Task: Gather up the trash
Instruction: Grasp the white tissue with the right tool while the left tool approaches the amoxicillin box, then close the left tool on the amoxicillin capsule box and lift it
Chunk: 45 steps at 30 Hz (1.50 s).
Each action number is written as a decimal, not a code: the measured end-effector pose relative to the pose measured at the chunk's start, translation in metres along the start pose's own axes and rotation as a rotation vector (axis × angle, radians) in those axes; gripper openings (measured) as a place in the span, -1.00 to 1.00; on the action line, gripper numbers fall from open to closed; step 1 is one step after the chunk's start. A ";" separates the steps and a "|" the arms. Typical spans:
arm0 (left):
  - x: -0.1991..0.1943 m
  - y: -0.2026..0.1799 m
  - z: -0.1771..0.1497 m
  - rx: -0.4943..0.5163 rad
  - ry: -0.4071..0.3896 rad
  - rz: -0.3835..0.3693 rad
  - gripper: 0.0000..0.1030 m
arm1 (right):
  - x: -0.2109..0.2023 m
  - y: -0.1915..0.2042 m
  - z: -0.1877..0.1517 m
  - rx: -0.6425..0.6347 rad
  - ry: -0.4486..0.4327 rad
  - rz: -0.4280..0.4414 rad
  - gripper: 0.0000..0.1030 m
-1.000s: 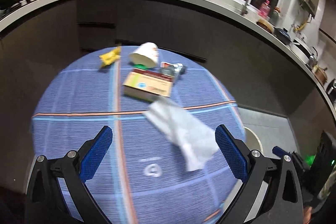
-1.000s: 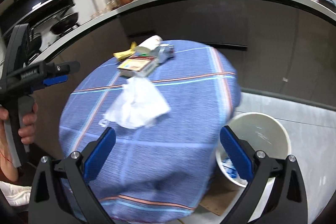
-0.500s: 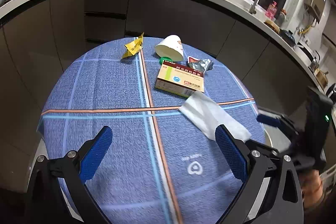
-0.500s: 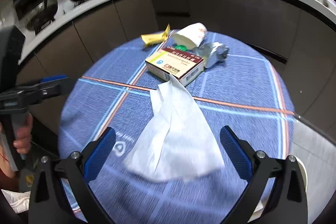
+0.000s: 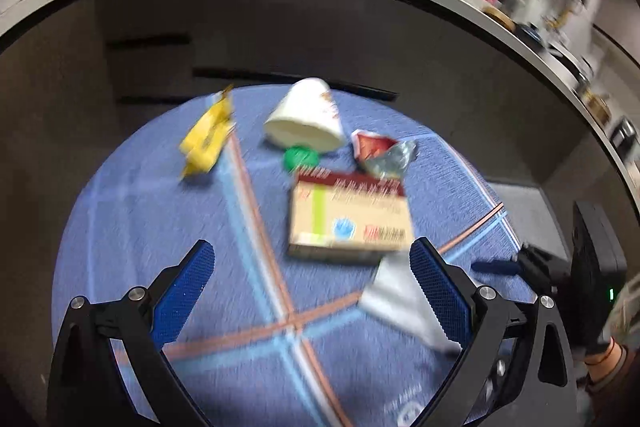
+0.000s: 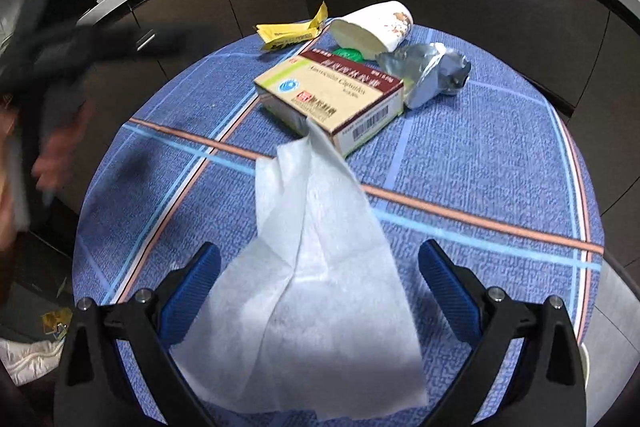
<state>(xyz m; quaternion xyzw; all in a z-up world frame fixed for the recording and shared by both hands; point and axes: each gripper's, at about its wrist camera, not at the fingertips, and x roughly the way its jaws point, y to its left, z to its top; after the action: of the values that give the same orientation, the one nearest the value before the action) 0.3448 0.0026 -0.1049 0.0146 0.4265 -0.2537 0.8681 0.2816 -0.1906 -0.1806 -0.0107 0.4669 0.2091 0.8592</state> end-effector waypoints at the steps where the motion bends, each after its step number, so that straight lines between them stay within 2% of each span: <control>1: 0.007 -0.001 0.008 0.029 0.006 -0.027 0.83 | -0.001 0.001 -0.004 -0.001 0.004 0.018 0.90; 4: 0.024 -0.007 0.029 0.117 0.012 -0.108 0.83 | -0.005 0.004 -0.013 0.000 0.013 0.049 0.77; 6: 0.038 -0.010 0.040 0.167 0.037 -0.141 0.83 | -0.009 0.005 -0.018 0.003 0.013 0.059 0.57; 8: 0.054 -0.012 0.049 0.191 0.073 -0.142 0.83 | -0.014 0.004 -0.024 0.018 0.013 0.072 0.01; 9: 0.064 -0.012 0.052 0.196 0.094 -0.143 0.83 | -0.017 0.001 -0.027 0.039 0.012 0.090 -0.11; 11: 0.079 -0.013 0.059 0.197 0.127 -0.152 0.83 | -0.022 -0.003 -0.031 0.067 0.005 0.117 -0.65; 13: 0.095 -0.015 0.065 0.196 0.160 -0.179 0.83 | -0.026 -0.005 -0.034 0.081 0.002 0.119 -0.83; 21: 0.138 -0.024 0.063 0.254 0.271 -0.189 0.83 | -0.037 -0.015 -0.038 0.115 -0.023 0.110 -0.84; 25: 0.132 -0.025 0.050 0.284 0.263 -0.192 0.83 | -0.040 -0.018 -0.040 0.129 -0.029 0.110 -0.84; 30: 0.109 -0.027 0.018 0.325 0.270 -0.186 0.83 | -0.046 -0.017 -0.047 0.135 -0.033 0.105 -0.84; 34: 0.096 -0.036 -0.010 0.362 0.306 -0.189 0.83 | -0.050 -0.016 -0.052 0.142 -0.025 0.100 -0.79; 36: 0.094 -0.040 -0.018 0.383 0.289 -0.142 0.83 | -0.050 -0.014 -0.053 0.139 -0.027 0.089 -0.62; 38: 0.094 -0.040 -0.018 0.343 0.270 -0.124 0.83 | -0.051 -0.011 -0.051 0.138 -0.042 0.090 -0.12; 40: 0.096 -0.039 -0.016 0.267 0.275 -0.110 0.80 | -0.047 -0.007 -0.043 0.120 -0.049 0.087 -0.07; 42: 0.098 -0.032 -0.011 0.210 0.284 -0.107 0.66 | -0.044 -0.004 -0.039 0.109 -0.050 0.068 -0.07; 43: 0.099 -0.031 -0.009 0.194 0.285 -0.094 0.55 | -0.041 -0.003 -0.038 0.106 -0.049 0.060 -0.07; 45: 0.099 -0.029 -0.007 0.177 0.279 -0.076 0.52 | -0.037 -0.002 -0.037 0.103 -0.031 0.029 -0.11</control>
<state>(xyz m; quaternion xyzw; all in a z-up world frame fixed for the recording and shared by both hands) 0.3766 -0.0627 -0.1781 0.1101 0.5193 -0.3183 0.7854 0.2351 -0.2131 -0.1720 0.0437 0.4636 0.1975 0.8626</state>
